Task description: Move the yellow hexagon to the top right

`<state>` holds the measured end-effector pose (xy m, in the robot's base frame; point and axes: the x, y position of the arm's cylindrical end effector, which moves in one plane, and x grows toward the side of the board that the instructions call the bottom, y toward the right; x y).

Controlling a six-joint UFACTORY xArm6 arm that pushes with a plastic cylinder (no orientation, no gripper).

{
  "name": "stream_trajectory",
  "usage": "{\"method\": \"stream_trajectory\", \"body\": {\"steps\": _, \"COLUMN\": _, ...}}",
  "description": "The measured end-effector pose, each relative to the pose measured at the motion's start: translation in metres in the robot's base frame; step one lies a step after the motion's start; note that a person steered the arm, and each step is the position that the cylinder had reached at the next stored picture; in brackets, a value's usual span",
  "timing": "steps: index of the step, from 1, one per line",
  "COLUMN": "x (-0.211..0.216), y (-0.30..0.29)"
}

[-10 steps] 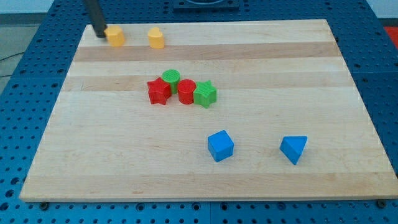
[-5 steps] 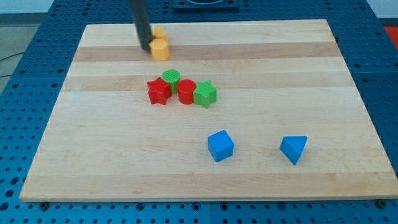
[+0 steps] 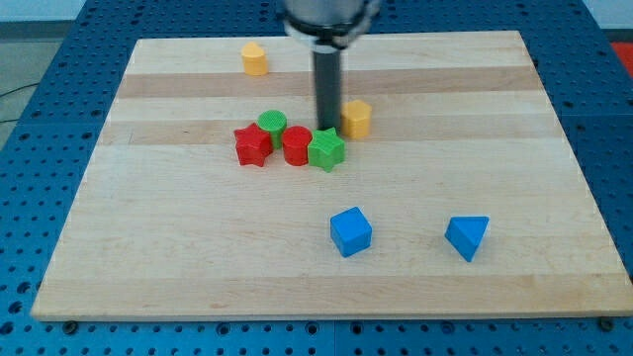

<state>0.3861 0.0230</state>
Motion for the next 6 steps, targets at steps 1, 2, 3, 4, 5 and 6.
{"method": "stream_trajectory", "body": {"steps": 1, "x": -0.011, "y": 0.064}}
{"method": "stream_trajectory", "body": {"steps": 2, "x": -0.033, "y": 0.105}}
{"method": "stream_trajectory", "body": {"steps": 3, "x": -0.088, "y": 0.108}}
{"method": "stream_trajectory", "body": {"steps": 4, "x": -0.07, "y": 0.118}}
{"method": "stream_trajectory", "body": {"steps": 5, "x": -0.045, "y": 0.13}}
{"method": "stream_trajectory", "body": {"steps": 6, "x": -0.076, "y": 0.152}}
